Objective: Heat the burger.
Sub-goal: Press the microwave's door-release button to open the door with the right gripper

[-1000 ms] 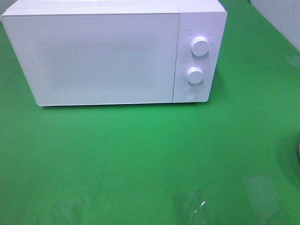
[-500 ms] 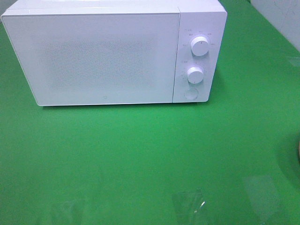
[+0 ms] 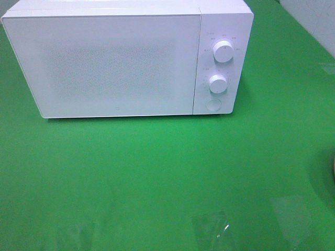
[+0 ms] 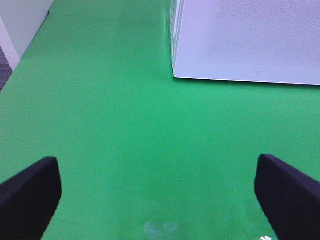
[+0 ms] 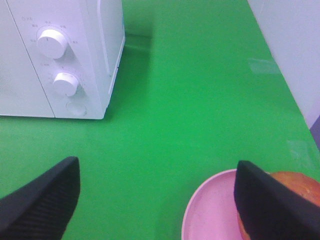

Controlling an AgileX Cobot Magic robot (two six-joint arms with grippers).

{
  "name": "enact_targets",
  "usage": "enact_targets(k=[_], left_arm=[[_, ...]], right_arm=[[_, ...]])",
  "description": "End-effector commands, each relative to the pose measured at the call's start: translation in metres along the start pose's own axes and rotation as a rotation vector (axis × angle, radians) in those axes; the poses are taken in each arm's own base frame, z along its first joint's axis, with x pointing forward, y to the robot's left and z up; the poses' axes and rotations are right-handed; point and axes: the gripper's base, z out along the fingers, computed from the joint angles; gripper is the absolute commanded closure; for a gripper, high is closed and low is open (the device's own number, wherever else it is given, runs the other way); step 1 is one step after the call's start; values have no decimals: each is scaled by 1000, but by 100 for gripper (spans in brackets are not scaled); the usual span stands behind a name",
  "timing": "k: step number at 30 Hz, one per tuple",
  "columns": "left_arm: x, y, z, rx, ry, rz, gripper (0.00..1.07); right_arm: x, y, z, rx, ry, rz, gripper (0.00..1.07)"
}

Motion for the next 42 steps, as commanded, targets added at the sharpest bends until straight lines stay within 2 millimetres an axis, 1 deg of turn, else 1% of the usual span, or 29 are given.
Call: enact_targets(k=[1, 2, 5, 6, 7, 9, 10, 11, 12, 13, 14, 15, 18, 19, 22, 23, 25, 26, 27, 28, 31, 32, 35, 37, 38, 39, 40, 41, 42], left_arm=[[1, -1, -2, 8, -23, -4, 6], [1, -1, -2, 8, -23, -4, 6], [1, -1, -2, 8, -23, -4, 6], [1, -1, -2, 8, -23, -4, 6], [1, -1, -2, 8, -23, -4, 6], [1, -1, -2, 8, -23, -4, 6], [1, -1, -2, 8, -23, -4, 6], [1, -1, -2, 8, -23, -4, 6], [1, -1, -2, 8, -23, -4, 6], [1, -1, -2, 8, -23, -4, 6], [1, -1, -2, 8, -23, -4, 6], [1, -1, -2, 8, -23, -4, 6], [1, -1, -2, 8, -23, -4, 6], [1, -1, -2, 8, -23, -4, 6], [1, -1, -2, 8, -23, -4, 6], [1, -1, -2, 8, -23, -4, 6], [1, -1, -2, 8, -23, -4, 6], [1, -1, -2, 8, -23, -4, 6], [1, -1, -2, 8, -23, -4, 6], [1, -1, -2, 8, -23, -4, 6], [1, -1, -2, 8, -23, -4, 6], [1, -1, -2, 8, -23, -4, 6], [1, -1, -2, 8, -23, -4, 6], [1, -1, -2, 8, -23, -4, 6], [1, -1, -2, 8, -23, -4, 6], [1, -1, -2, 8, -23, -4, 6], [1, -1, -2, 8, -23, -4, 6], [1, -1, -2, 8, -23, -4, 6], [1, -1, -2, 8, -23, -4, 6]], right_arm=[[-5, 1, 11, -5, -48, -14, 27], [-4, 2, 21, -10, -67, -16, 27], [-4, 3, 26, -14, -77, -17, 27], [-3, 4, 36, -20, -96, -19, 27], [-3, 4, 36, -20, -96, -19, 27], [-1, 6, 54, -33, -128, -21, 28], [-1, 6, 54, -33, -128, -21, 28], [0, 7, 61, -40, -158, -21, 28], [0, 7, 61, -40, -158, -21, 28], [0, 8, 70, -47, -179, -21, 29], [0, 8, 70, -47, -179, -21, 29], [0, 9, 78, -51, -186, -20, 29], [0, 10, 83, -54, -189, -22, 30], [-3, 10, 89, -60, -221, -19, 31], [-7, 11, 94, -65, -274, -9, 31], [-9, 12, 105, -72, -321, -13, 31], [-9, 13, 109, -74, -329, -17, 31], [-8, 13, 118, -73, -340, -26, 31], [-8, 13, 118, -73, -340, -26, 31], [-6, 13, 127, -61, -345, -24, 31], [-4, 14, 134, -53, -348, -37, 31], [0, 17, 145, -36, -350, -58, 31], [2, 20, 151, -15, -362, -73, 31], [6, 29, 159, 27, -378, -101, 31], [6, 29, 159, 27, -378, -101, 31], [9, 34, 163, 46, -385, -118, 31], [9, 34, 163, 46, -385, -118, 31], [12, 43, 166, 50, -387, -113, 31], [12, 43, 166, 50, -387, -113, 31]])
